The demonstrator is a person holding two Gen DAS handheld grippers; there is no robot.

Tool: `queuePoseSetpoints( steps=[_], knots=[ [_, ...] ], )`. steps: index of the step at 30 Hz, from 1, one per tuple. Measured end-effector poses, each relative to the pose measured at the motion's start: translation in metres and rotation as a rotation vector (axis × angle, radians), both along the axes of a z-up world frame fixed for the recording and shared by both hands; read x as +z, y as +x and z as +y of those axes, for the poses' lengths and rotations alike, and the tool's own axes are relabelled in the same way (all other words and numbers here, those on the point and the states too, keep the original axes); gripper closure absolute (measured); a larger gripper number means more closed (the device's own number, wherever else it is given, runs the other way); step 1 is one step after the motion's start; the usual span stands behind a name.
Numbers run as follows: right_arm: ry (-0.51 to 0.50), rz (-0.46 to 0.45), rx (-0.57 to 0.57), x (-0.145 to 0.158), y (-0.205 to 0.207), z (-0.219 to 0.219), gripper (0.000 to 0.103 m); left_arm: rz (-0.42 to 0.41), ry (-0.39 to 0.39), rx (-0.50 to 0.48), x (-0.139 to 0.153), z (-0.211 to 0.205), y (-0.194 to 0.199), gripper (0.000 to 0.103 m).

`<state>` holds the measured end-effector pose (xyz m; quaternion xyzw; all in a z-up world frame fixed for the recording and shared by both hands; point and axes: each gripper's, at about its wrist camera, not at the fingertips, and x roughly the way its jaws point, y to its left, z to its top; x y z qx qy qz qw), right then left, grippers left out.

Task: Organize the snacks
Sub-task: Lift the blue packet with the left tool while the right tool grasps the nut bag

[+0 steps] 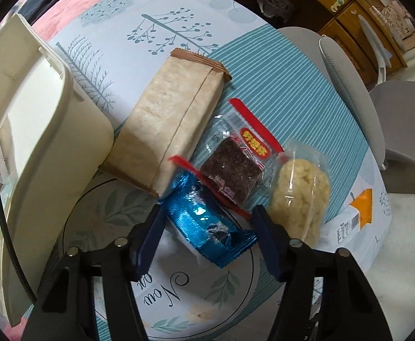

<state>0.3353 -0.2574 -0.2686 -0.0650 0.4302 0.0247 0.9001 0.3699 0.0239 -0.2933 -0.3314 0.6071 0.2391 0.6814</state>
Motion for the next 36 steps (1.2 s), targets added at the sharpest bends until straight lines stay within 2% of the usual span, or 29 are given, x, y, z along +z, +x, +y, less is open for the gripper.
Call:
queuePoseSetpoints(
  steps=[3, 9, 12, 21, 27, 36],
  knots=[
    [0.014, 0.000, -0.031, 0.000, 0.000, -0.007, 0.056, -0.014, -0.003, 0.018, 0.000, 0.003, -0.006, 0.056],
    [0.025, 0.019, -0.010, 0.003, -0.003, -0.011, 0.058, -0.029, -0.003, 0.022, 0.004, 0.009, -0.011, 0.073],
    [0.042, 0.034, -0.016, 0.005, -0.008, -0.013, 0.059, -0.035, -0.012, 0.022, 0.006, 0.014, -0.016, 0.076],
    [0.098, 0.108, -0.014, 0.016, -0.028, -0.011, 0.061, -0.027, -0.053, 0.007, 0.010, 0.011, -0.032, 0.083],
    [0.119, 0.156, 0.010, 0.024, -0.048, -0.002, 0.061, -0.011, -0.090, -0.030, 0.014, 0.007, -0.046, 0.084],
    [0.134, 0.212, 0.085, 0.041, -0.085, 0.020, 0.061, 0.010, -0.126, -0.090, 0.039, 0.000, -0.071, 0.084]
  ],
)
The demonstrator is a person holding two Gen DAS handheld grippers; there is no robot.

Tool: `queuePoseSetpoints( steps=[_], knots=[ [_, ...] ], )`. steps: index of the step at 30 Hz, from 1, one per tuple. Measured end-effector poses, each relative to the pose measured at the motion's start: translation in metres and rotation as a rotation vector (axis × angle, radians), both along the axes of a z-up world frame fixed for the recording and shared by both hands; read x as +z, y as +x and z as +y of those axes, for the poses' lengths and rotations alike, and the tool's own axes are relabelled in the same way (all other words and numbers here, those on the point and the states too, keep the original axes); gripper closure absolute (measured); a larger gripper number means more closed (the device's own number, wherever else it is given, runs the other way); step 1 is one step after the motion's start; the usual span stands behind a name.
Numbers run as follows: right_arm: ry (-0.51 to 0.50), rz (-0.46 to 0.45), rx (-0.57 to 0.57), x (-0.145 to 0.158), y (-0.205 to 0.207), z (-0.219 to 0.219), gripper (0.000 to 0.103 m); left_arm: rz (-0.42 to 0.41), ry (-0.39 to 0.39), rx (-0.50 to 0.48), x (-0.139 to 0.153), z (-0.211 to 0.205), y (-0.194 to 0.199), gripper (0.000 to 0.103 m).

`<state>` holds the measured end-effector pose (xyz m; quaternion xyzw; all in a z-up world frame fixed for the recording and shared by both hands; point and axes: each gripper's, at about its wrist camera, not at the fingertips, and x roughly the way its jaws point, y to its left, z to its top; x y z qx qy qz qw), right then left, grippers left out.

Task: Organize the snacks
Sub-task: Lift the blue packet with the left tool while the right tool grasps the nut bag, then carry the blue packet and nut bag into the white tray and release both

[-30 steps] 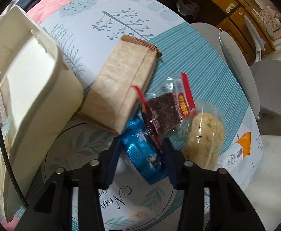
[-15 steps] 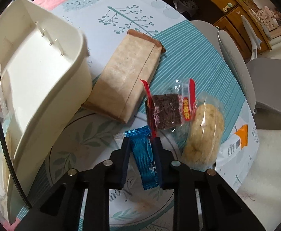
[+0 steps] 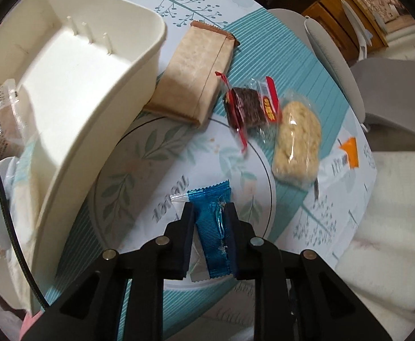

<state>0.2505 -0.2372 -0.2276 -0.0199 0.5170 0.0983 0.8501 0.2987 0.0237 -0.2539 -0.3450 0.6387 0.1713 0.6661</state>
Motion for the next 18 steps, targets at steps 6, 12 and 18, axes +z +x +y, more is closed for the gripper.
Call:
queuePoseSetpoints(
  steps=[6, 12, 18],
  knots=[
    [-0.001, 0.039, 0.030, 0.011, -0.025, 0.014, 0.061, -0.014, -0.012, -0.069, 0.031, -0.004, -0.022, 0.084],
    [0.010, 0.062, 0.057, 0.030, -0.046, 0.031, 0.061, -0.059, -0.039, -0.123, 0.066, -0.004, -0.045, 0.084],
    [0.034, 0.042, 0.105, 0.054, -0.061, 0.050, 0.061, -0.126, -0.032, -0.180, 0.101, 0.001, -0.068, 0.084]
  ],
)
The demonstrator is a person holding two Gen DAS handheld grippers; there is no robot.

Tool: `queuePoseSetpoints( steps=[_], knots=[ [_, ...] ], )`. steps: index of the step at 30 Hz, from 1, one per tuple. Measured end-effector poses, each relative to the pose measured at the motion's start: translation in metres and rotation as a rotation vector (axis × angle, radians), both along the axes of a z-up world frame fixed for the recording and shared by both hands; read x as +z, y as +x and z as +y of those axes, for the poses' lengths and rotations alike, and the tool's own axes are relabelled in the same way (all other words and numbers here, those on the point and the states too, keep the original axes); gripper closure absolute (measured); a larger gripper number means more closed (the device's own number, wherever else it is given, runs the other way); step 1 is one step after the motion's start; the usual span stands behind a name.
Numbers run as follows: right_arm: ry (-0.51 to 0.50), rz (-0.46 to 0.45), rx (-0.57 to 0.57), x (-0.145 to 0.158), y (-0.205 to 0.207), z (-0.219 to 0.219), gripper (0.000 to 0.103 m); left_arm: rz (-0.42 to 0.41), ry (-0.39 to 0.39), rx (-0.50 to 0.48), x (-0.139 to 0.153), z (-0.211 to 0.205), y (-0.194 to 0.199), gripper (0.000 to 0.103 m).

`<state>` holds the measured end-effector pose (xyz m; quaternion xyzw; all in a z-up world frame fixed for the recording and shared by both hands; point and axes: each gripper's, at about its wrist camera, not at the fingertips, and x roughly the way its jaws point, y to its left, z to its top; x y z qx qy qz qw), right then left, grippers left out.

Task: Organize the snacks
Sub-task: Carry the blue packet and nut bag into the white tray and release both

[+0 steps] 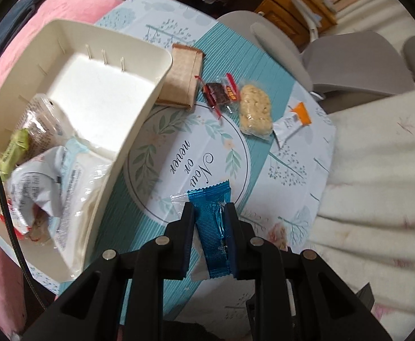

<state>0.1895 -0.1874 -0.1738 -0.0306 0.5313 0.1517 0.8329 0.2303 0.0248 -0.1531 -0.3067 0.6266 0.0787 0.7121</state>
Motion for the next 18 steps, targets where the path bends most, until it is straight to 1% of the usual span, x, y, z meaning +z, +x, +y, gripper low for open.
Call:
queuePoseSetpoints(
  steps=[4, 8, 13, 18],
  knots=[
    [0.023, -0.020, 0.022, 0.018, -0.010, 0.014, 0.061, -0.053, 0.011, -0.040, 0.022, 0.007, -0.016, 0.084],
    [0.047, -0.027, 0.046, 0.033, -0.021, 0.030, 0.061, -0.080, 0.006, -0.084, 0.039, 0.018, -0.031, 0.084],
    [0.096, -0.019, 0.069, 0.047, -0.034, 0.053, 0.061, -0.119, 0.032, -0.136, 0.059, 0.034, -0.054, 0.084],
    [0.084, -0.046, 0.075, 0.059, -0.052, 0.080, 0.061, -0.159, 0.046, -0.174, 0.071, 0.058, -0.074, 0.084]
  ],
)
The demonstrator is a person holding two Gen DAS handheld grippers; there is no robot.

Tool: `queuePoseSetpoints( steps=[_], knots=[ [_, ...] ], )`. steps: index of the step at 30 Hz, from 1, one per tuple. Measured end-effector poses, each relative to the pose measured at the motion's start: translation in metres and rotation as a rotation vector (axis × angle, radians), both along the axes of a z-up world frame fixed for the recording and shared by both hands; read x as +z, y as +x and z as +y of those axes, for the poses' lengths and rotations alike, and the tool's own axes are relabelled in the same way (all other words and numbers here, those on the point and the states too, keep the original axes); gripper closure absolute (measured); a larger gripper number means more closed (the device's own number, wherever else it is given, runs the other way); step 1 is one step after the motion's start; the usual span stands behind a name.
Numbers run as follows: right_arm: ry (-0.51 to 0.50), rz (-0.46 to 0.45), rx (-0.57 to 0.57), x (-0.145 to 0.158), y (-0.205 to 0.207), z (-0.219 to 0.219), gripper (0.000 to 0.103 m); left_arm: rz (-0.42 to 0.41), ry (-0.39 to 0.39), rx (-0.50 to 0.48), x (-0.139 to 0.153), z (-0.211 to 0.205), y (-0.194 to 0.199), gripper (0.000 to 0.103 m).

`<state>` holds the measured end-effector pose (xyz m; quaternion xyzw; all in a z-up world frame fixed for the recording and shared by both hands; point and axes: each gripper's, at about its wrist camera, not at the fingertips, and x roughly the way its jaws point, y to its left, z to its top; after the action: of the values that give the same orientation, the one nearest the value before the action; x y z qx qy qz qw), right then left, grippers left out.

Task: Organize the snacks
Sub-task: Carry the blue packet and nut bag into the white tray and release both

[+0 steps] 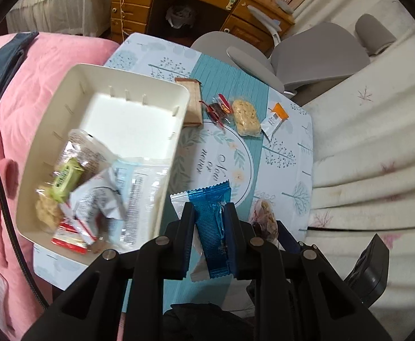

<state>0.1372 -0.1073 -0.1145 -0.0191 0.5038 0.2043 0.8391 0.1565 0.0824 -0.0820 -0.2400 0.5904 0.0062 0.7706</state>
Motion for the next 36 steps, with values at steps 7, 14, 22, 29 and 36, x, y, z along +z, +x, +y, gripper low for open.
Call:
queuePoseSetpoints(
  steps=[7, 14, 22, 29, 36],
  knots=[
    [0.029, -0.004, -0.041, 0.011, -0.021, 0.034, 0.061, -0.019, 0.002, -0.024, 0.003, 0.047, -0.021, 0.084],
    [0.058, 0.004, -0.066, 0.014, -0.040, 0.073, 0.061, -0.023, 0.014, -0.049, -0.001, 0.093, -0.039, 0.084],
    [0.072, 0.004, -0.074, 0.010, -0.060, 0.121, 0.061, -0.016, 0.040, -0.102, -0.018, 0.137, -0.048, 0.084],
    [0.071, 0.028, -0.087, -0.001, -0.070, 0.149, 0.061, -0.005, 0.062, -0.158, -0.038, 0.156, -0.053, 0.084],
    [0.066, 0.064, -0.104, -0.013, -0.076, 0.165, 0.061, 0.026, 0.070, -0.198, -0.052, 0.162, -0.055, 0.083]
  ],
)
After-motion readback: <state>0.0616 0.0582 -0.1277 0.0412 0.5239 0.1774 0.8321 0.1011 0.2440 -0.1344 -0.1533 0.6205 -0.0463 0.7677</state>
